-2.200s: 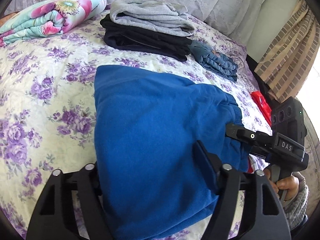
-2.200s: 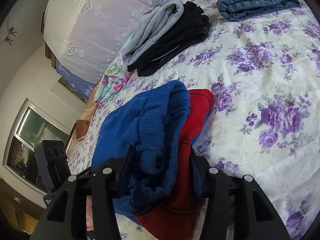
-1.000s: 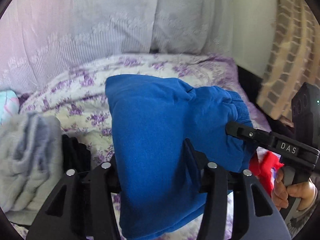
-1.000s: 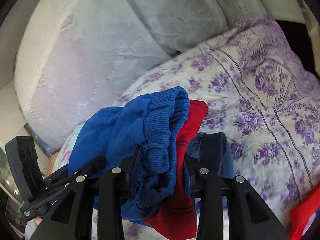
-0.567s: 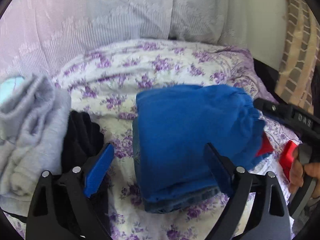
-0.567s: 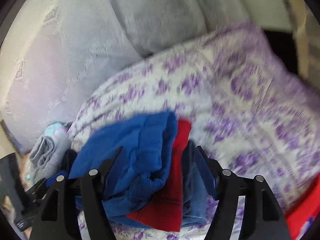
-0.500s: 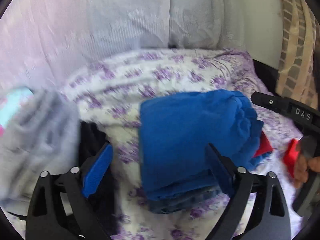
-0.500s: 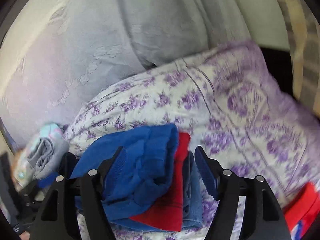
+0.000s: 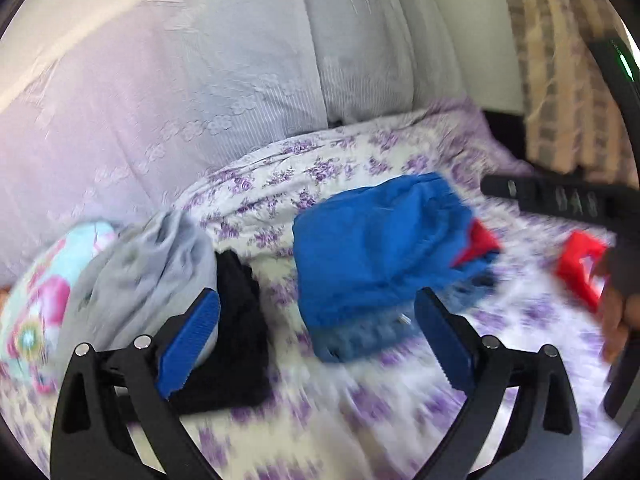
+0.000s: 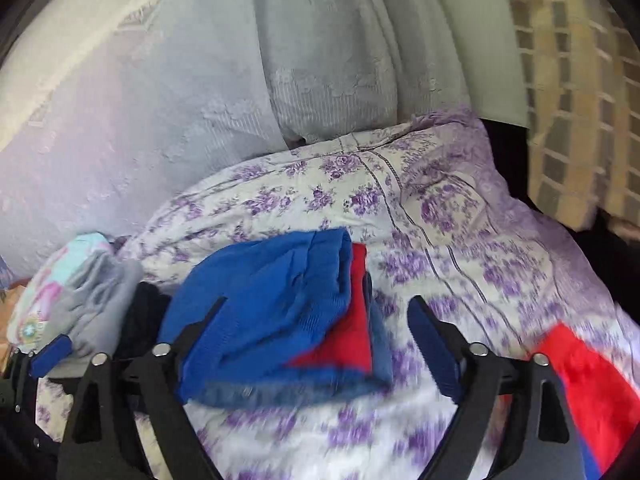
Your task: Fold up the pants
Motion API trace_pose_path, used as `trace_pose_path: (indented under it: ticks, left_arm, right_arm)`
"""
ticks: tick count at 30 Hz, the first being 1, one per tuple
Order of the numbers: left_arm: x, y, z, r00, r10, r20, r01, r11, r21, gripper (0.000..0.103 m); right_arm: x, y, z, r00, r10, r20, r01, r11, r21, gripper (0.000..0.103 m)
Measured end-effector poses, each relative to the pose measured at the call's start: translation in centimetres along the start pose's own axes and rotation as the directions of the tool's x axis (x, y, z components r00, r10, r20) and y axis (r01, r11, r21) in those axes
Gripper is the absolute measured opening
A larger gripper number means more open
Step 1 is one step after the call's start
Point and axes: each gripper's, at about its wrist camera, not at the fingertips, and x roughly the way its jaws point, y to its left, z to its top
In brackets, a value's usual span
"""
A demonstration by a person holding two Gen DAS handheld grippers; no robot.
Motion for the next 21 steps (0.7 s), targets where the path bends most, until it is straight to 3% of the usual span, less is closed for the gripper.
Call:
trace_pose_path:
  ticks: [6, 12, 15, 21]
  left_arm:
    - [-7.2, -0.1, -4.7, 0.999, -0.031, 0.023, 0.033, 0.998, -0.062, 0.098]
    - [-9.7, -0.3, -6.1, 1.000, -0.022, 0.019, 0.025, 0.988, -0.153, 0.098]
    - [-9.4, -0.1, -5.9, 1.000, -0.019, 0.015, 0.021, 0.987, -0.159, 0.098]
    - [-6.8, 0.0, -6.5, 0.999, -0.040, -0.037, 0.033, 0.983, -0.179, 0.098]
  right_arm:
    - [-7.1, 1.7, -7.8, 0.996, -0.080, 0.048, 0.081, 0.996, -0.022, 0.099]
    - [-8.6, 3.8, -9.8, 0.973, -0.205, 0.101, 0.213, 0.975, -0.065, 0.099]
    - [-8.6, 3.3, -10.8, 0.970, -0.192, 0.147, 0.204, 0.977, -0.067, 0.099]
    - [-7.4, 1.7, -11.0, 0.986, -0.140, 0.087, 0.144, 0.989, -0.041, 0.099]
